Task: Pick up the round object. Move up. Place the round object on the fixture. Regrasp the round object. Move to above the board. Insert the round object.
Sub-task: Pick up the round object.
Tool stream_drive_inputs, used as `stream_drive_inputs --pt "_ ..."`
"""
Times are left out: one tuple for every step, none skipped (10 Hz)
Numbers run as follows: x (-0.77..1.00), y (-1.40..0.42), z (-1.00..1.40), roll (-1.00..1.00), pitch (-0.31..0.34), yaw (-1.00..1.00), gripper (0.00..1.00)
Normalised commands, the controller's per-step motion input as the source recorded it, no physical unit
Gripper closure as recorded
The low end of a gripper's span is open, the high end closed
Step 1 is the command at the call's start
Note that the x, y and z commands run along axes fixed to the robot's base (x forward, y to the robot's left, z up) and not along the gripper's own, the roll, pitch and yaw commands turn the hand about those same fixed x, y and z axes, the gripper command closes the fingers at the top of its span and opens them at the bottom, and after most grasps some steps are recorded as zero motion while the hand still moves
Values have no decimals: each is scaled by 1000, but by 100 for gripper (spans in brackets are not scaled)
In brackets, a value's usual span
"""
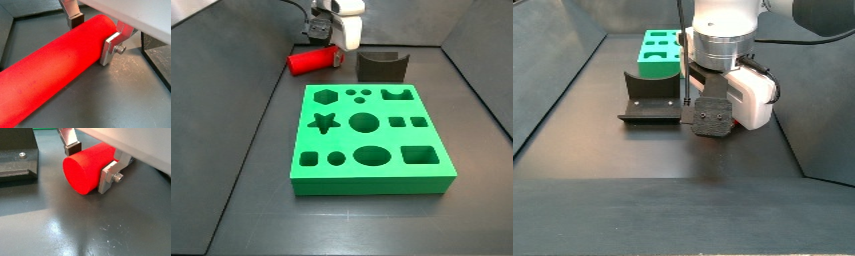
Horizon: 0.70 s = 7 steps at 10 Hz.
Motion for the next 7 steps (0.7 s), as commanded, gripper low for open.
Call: stream_drive_inputs --pt "0 0 0 0 0 0 100" --pt "0 0 0 0 0 0 100" --pt "0 0 0 0 0 0 100" --pt "0 0 0 0 0 0 100" --pt "0 0 0 0 0 0 100" --pt "0 0 0 0 0 0 100" --pt "0 0 0 0 0 0 100"
